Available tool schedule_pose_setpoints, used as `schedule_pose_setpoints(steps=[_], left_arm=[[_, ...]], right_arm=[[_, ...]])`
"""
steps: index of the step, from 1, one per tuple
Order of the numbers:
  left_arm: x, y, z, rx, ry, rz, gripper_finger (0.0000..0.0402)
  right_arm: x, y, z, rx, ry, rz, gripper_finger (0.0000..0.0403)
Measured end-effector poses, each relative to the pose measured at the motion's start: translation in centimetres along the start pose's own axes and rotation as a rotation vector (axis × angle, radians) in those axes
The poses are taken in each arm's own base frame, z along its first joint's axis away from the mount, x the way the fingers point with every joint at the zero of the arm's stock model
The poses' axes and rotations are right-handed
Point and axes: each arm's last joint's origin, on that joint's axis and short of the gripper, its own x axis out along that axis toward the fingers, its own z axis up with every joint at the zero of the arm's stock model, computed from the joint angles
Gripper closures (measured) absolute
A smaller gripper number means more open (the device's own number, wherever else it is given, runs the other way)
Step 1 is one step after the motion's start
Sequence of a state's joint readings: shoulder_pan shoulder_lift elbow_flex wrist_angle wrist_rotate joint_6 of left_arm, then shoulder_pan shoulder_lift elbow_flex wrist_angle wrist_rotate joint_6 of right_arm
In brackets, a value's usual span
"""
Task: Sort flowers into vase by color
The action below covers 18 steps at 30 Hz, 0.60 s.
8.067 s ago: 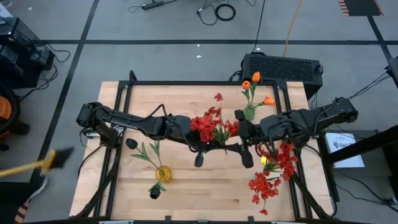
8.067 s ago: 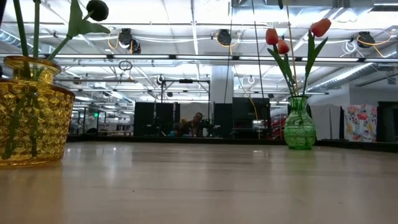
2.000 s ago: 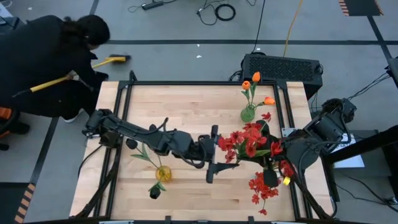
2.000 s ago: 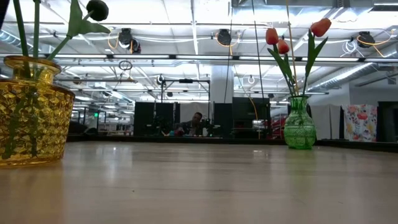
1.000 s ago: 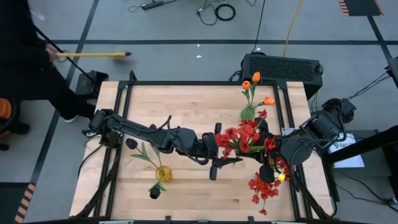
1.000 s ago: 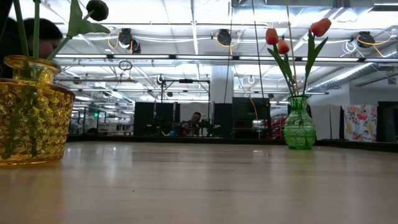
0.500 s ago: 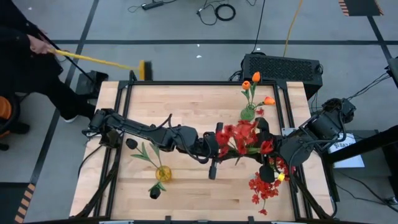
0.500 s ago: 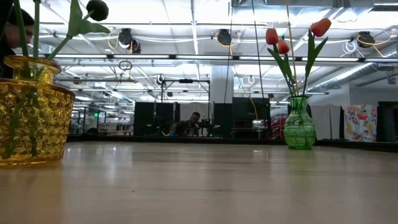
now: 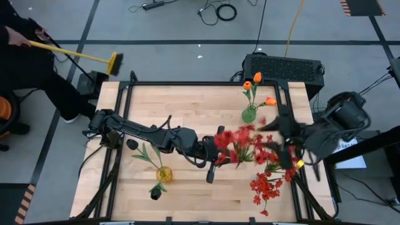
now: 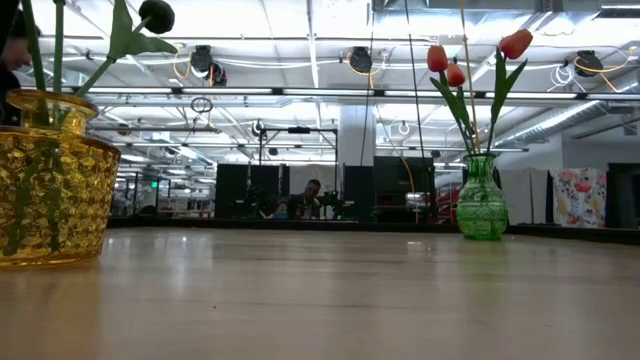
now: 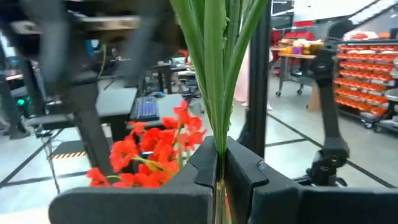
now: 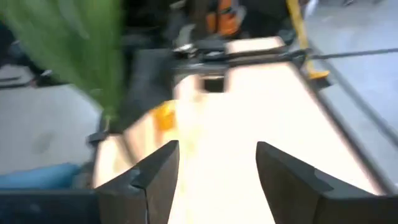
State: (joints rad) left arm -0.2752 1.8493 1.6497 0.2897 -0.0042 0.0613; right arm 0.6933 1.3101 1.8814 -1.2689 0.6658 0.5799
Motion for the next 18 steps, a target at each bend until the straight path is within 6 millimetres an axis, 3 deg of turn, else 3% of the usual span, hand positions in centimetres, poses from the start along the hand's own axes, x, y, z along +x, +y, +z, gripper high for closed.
schedule_pose_setpoints(steps=[4,7,10,15,18], left_arm=[[0.0,-0.1,0.1,0.007,-0.004,-0.007,0.0385],[0.0,-0.2,0.2,0.007,-0.021,-0.007,0.0385],[0.0,-0.6,0.2,0.006,-0.016,-0.015,0.0385],[0.0,-1.0,0.2,0.025,-0.011,-0.024,0.0385],[0.0,-1.1,0.1,0.025,-0.005,-0.028,0.0385]], right_arm=[[-1.8,-1.1,-0.5,-0.012,-0.086,-0.088,0.0208],[-2.1,-1.4,-1.3,-0.057,-0.1,-0.118,0.023],[-1.7,-1.8,-2.6,-0.094,-0.097,-0.152,0.0274],[-1.0,-3.3,-4.9,-0.084,-0.113,-0.168,0.0382],[-0.9,-4.3,-6.0,-0.06,-0.168,-0.131,0.0393]])
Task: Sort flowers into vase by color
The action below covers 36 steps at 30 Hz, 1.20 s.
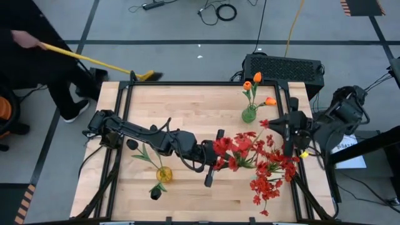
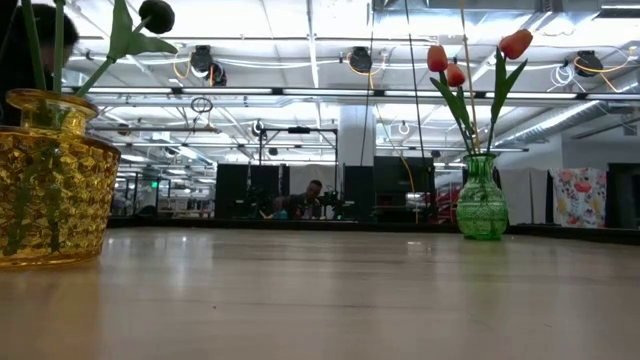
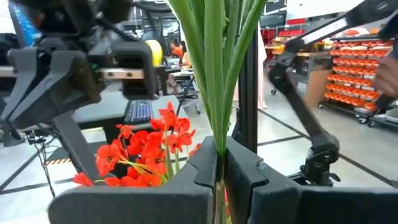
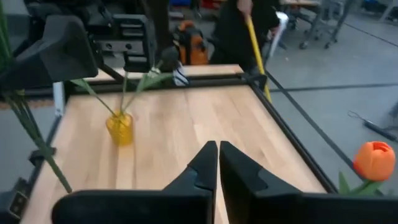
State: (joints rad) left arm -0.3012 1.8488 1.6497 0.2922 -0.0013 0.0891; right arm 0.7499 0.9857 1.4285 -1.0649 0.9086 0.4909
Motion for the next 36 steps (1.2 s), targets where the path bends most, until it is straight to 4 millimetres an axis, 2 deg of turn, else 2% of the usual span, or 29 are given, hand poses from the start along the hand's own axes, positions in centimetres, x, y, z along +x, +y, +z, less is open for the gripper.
schedule_pose_setpoints(steps=[5,11,19,23,28,32,36], left_arm=[[0.0,-0.1,-0.5,-0.001,0.048,-0.006,0.0385],[-0.1,-0.5,-0.9,-0.002,0.1,-0.016,0.0385],[-0.1,-1.4,-1.0,0.0,0.116,-0.036,0.0385],[-0.1,-1.3,-1.0,-0.002,0.11,-0.036,0.0385],[-0.1,-1.4,-1.5,-0.004,-0.025,-0.024,0.0385],[0.5,-1.5,-2.4,0.039,-0.192,-0.016,0.0385],[1.5,-1.1,-4.2,0.09,-0.31,-0.047,0.0385]], right_arm=[[-0.3,-1.7,-2.4,0.03,-0.085,0.071,0.0401],[-0.5,-3.0,-5.2,0.037,-0.174,0.234,0.0402],[-1.8,-5.6,-7.1,0.107,-0.277,0.309,0.0403],[-1.4,-6.0,-8.7,0.131,-0.262,0.308,0.0403],[-0.5,-5.6,-10.3,0.107,-0.232,0.298,0.0403],[-0.4,-5.5,-10.4,0.101,-0.236,0.287,0.0403],[-0.5,-5.5,-10.2,0.093,-0.255,0.277,0.0403]])
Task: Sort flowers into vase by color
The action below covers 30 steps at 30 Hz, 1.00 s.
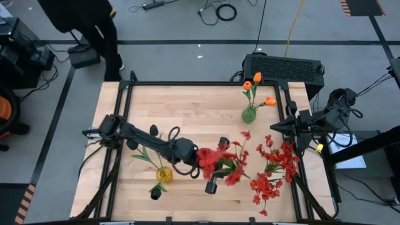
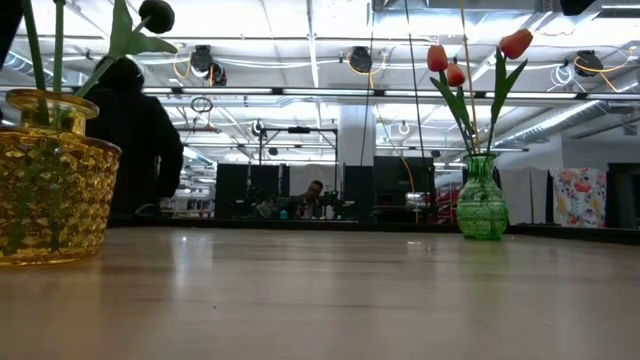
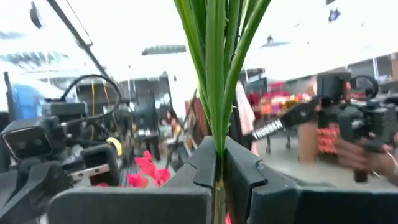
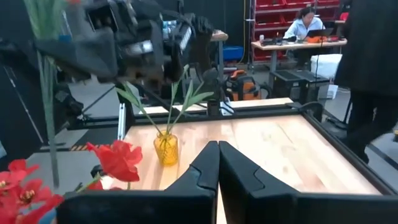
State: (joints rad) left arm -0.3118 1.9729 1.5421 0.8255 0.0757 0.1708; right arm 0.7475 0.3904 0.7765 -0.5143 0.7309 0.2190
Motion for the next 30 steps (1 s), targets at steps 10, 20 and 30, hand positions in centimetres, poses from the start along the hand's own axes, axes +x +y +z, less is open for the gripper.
schedule_pose_setpoints(steps=[10,20,30], left_arm=[[-0.3,3.4,-4.2,-0.054,-0.048,-0.014,0.0385],[-0.9,6.2,-5.2,-0.033,-0.056,-0.06,0.0385],[-1.6,8.4,-6.0,-0.058,-0.134,-0.145,0.0385]], right_arm=[[0.0,0.0,0.2,-0.009,-0.013,0.007,0.0403],[0.0,0.1,0.2,-0.012,-0.019,0.005,0.0403],[0.0,0.1,0.2,-0.008,-0.018,0.004,0.0403]])
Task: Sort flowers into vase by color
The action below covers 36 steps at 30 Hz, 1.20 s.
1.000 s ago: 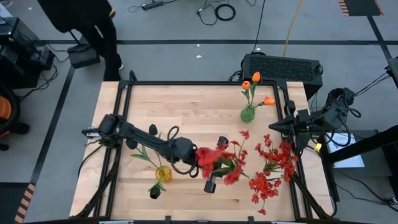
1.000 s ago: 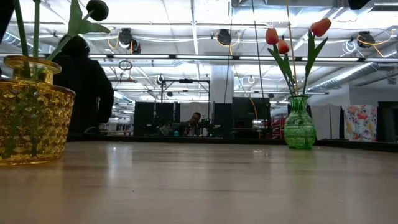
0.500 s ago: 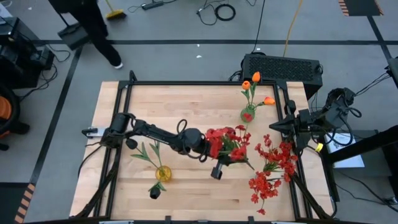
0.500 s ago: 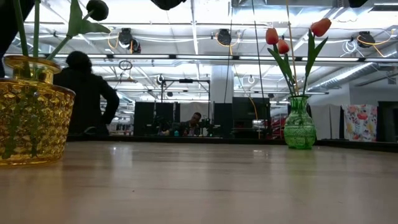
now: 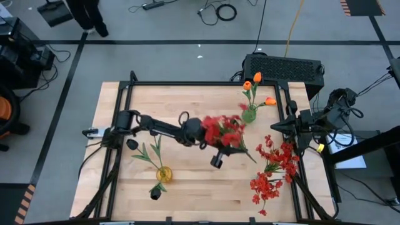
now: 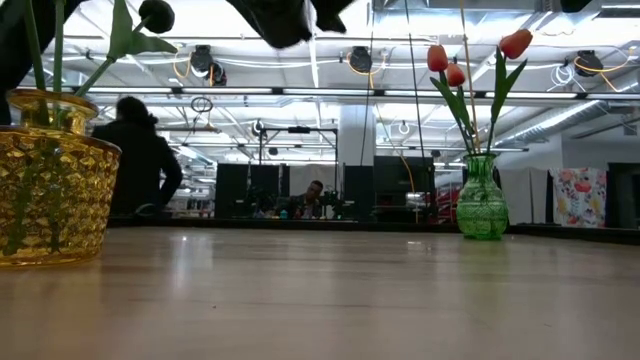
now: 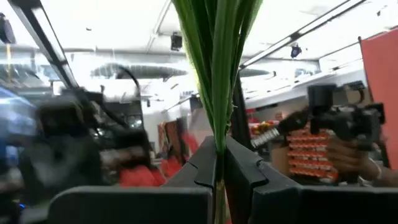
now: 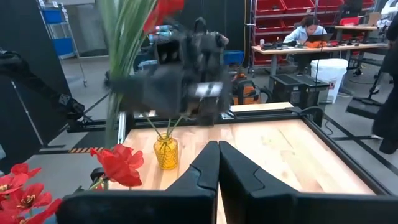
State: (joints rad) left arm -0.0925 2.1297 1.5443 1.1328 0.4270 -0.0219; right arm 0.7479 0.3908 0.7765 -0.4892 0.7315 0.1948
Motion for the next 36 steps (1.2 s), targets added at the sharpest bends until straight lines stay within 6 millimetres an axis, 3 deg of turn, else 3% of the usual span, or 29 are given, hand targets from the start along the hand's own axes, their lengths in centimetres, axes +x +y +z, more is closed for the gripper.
schedule_pose_setpoints(steps=[5,11,20,27,36], left_arm=[[0.3,-1.5,-2.2,-0.002,-0.029,-0.027,0.0385],[-0.3,-1.4,-4.5,0.008,-0.041,-0.016,0.0385],[-0.7,-1.5,-6.0,-0.003,-0.021,-0.015,0.0385],[-0.9,-1.2,-6.0,-0.024,-0.02,-0.046,0.0385],[0.0,-0.9,-3.3,-0.049,0.026,-0.087,0.0385]], right_arm=[[0.0,0.0,0.0,0.003,-0.001,-0.005,0.0403],[0.0,-0.1,0.0,0.003,-0.007,-0.035,0.0403],[0.0,-0.2,0.1,0.004,-0.014,-0.061,0.0403],[0.0,-0.2,0.1,0.006,-0.019,-0.073,0.0403],[0.0,-0.2,0.1,0.005,-0.018,-0.078,0.0403]])
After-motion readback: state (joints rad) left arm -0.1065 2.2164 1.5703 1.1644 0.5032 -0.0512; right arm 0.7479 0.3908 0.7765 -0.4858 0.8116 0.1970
